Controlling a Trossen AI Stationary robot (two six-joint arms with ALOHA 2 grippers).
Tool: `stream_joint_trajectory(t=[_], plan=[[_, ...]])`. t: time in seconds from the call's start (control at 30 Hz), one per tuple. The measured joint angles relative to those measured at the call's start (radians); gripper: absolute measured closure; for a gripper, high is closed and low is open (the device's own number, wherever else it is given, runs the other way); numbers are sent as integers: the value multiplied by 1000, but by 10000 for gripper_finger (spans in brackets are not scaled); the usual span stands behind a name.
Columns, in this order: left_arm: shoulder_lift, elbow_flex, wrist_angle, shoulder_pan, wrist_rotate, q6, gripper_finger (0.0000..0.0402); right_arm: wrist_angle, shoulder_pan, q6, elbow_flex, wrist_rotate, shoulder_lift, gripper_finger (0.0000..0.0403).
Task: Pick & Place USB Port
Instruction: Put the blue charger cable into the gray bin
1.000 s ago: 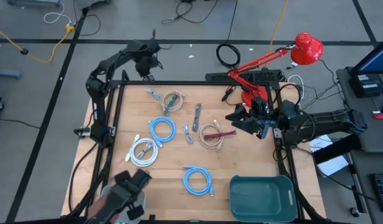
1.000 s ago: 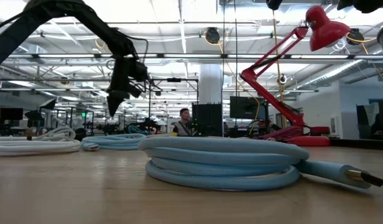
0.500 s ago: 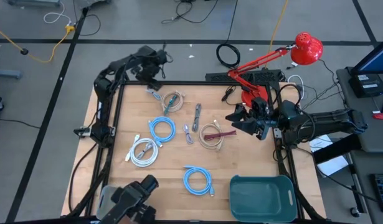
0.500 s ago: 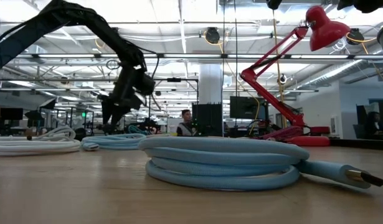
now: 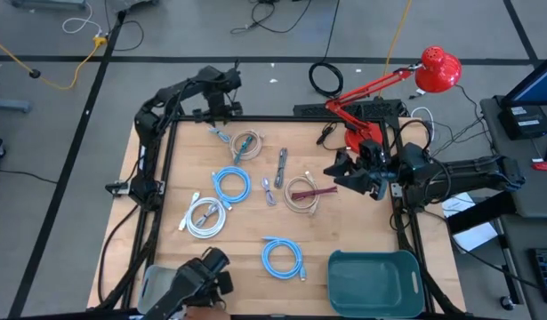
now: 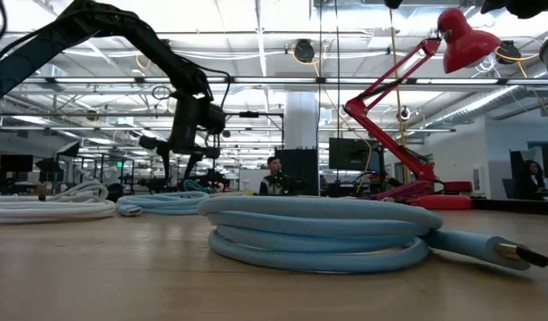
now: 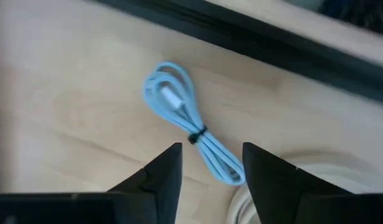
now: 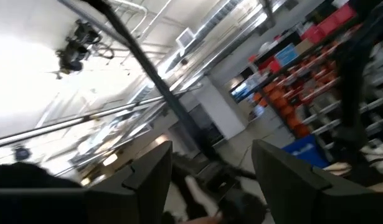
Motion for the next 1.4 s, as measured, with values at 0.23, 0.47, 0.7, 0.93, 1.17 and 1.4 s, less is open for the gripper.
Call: stream_joint_trajectory(t=[0.23, 0.47, 0.7, 0.93, 1.17, 1.4], plan=[[0, 0, -28, 14, 39, -102, 257, 0, 50, 22, 0, -37, -5, 190], [-1, -69, -24, 35, 78, -79, 229, -7, 77, 4, 0, -59, -29, 190], [-2, -79, 58, 29, 130, -39, 195, -8, 77, -30, 0, -62, -59, 190], [-2, -123, 95, 25, 175, -38, 190, -6, 77, -33, 0, -55, -66, 190], [-2, -147, 94, 31, 183, -20, 190, 2, 77, -19, 0, -55, -68, 190], [-2, -147, 95, 43, 225, 3, 210, 106, 77, -24, 0, -54, -69, 190]])
